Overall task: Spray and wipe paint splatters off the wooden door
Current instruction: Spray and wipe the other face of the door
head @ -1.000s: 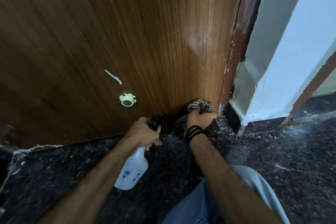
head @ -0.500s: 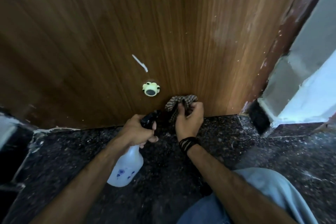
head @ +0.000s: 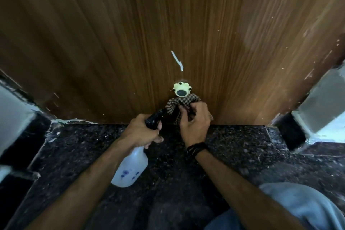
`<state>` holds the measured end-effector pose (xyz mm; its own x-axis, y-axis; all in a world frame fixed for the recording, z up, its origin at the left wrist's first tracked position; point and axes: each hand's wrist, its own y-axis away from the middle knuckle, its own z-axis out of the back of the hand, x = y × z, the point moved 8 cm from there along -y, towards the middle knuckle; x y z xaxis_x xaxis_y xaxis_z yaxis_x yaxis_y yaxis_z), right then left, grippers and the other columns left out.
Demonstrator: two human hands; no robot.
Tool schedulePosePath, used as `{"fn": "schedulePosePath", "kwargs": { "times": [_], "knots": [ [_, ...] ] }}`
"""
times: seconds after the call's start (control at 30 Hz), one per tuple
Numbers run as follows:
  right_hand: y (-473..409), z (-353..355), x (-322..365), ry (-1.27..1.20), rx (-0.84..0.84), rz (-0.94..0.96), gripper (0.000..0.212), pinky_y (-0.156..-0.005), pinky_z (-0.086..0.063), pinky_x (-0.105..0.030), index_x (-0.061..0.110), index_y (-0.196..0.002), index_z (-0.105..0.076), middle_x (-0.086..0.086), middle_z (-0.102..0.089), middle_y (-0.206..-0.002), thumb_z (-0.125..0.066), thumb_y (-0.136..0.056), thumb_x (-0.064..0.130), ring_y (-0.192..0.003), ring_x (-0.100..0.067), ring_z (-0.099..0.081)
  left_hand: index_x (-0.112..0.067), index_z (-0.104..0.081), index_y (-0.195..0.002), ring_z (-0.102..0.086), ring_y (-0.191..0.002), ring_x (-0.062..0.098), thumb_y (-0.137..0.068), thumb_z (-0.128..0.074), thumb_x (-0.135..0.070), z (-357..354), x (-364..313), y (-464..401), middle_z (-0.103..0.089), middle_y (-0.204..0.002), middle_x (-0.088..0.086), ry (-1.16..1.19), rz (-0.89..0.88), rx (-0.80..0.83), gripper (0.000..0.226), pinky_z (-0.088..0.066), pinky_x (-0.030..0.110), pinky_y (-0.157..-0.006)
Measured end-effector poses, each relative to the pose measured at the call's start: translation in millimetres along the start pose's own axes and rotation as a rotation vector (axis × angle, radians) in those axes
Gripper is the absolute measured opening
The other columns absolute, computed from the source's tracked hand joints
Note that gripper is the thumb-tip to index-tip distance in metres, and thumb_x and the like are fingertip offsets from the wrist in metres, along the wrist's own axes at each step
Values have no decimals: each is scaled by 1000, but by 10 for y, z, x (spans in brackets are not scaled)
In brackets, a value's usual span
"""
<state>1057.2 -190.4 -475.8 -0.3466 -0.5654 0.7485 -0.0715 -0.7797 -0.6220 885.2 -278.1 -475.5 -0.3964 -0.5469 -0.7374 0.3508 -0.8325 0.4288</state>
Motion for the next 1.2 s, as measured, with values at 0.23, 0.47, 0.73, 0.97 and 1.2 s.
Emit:
{"fn": "schedulePosePath", "kwargs": {
  "times": [0.23,0.47,0.73,0.97,1.2],
  "knots": [
    [394,-498,-69,-36,103,-81,18,-75,-47,-37,6,-89,-57,-2,-52,-90,-69,-83,-6,-84,-14,-51,-15,-64,-82,-49,-48,12,-77,-76,2,222,118,28,-61,-73,2,32,4,-27,22,-44,23,-49],
    [320,-579,231,-222,-203,-297,30,-75,-42,-21,6,-92,-56,2,-52,-89,-71,-87,31,-83,-10,-49,-11,-65,-85,-48,-46,15,-77,-77,1,478,328,4,-61,-76,6,62,22,-74,20,-44,25,-49],
    [803,-934,98,-175,-103,-540,28,-77,-44,-38,15,-92,-42,-4,-48,-88,-70,-90,9,-81,-21,-48,-13,-65,-85,-53,-57,21,-78,-75,1,654,518,59,-63,-75,7,101,18,-107,18,-46,27,-53],
    [126,-989,1027,-283,-149,-155,25,-74,-43,-21,3,-91,-56,-2,-54,-89,-76,-86,17,-82,-12,-51,-17,-60,-77,-48,-51,21,-77,-69,9,878,626,76,-57,-62,0,160,9,-200,27,-43,29,-51],
    [869,-1533,446,-21,353,21,20,-79,-50,-43,7,-92,-56,-6,-55,-96,-63,-80,-7,-92,-23,-56,-14,-63,-83,-51,-55,19,-80,-73,8,1002,872,120,-62,-73,1,271,6,-286,24,-47,31,-54]
  ]
}}
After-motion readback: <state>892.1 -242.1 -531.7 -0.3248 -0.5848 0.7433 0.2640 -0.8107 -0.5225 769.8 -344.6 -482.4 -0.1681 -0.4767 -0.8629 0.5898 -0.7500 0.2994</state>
